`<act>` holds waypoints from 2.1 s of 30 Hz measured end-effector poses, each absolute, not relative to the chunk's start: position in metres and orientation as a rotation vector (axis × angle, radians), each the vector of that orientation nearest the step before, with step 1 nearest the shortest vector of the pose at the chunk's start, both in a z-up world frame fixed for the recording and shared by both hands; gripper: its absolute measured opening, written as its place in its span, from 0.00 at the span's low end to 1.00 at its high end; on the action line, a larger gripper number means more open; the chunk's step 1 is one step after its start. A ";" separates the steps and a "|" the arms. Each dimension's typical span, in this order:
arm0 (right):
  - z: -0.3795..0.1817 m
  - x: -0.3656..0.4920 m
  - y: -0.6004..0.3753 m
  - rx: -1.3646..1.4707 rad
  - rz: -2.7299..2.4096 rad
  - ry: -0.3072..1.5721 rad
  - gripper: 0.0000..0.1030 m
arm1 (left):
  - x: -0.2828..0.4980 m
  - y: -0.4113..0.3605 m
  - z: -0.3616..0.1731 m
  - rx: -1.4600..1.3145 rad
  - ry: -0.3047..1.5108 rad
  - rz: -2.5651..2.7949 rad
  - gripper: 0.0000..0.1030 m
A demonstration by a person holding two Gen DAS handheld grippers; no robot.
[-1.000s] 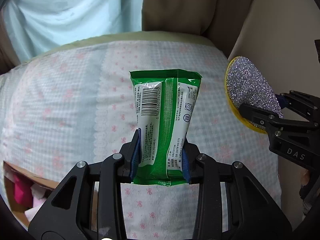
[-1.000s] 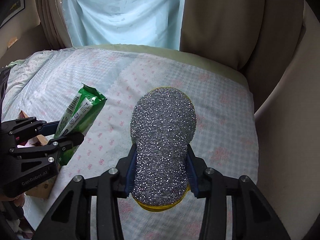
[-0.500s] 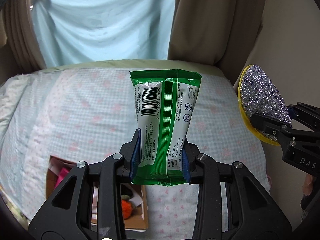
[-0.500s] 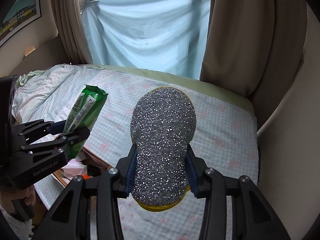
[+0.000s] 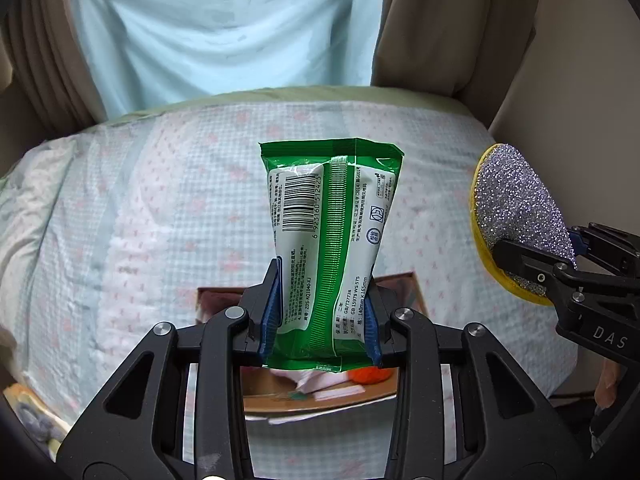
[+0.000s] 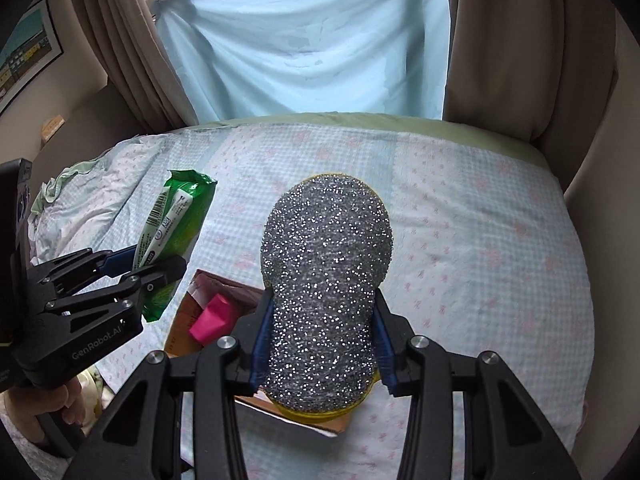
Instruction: Organize soft objects
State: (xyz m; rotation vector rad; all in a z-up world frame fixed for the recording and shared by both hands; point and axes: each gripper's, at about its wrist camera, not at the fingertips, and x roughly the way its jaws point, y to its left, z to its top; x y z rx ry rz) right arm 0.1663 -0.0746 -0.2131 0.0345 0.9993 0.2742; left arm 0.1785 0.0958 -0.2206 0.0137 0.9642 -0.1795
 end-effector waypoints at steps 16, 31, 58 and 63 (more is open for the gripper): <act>-0.346 0.164 -0.002 0.168 0.055 1.279 0.39 | 0.194 0.158 -0.372 0.159 1.274 -0.321 0.30; -0.391 0.186 -0.009 0.283 -0.006 1.383 0.96 | 0.206 0.146 -0.425 0.267 1.367 -0.420 1.00; -0.297 0.148 -0.049 0.189 0.013 1.268 0.96 | 0.165 0.131 -0.341 0.138 1.272 -0.296 1.00; -0.208 0.131 -0.078 0.104 0.023 1.113 0.96 | 0.149 0.120 -0.252 0.061 1.138 -0.196 1.00</act>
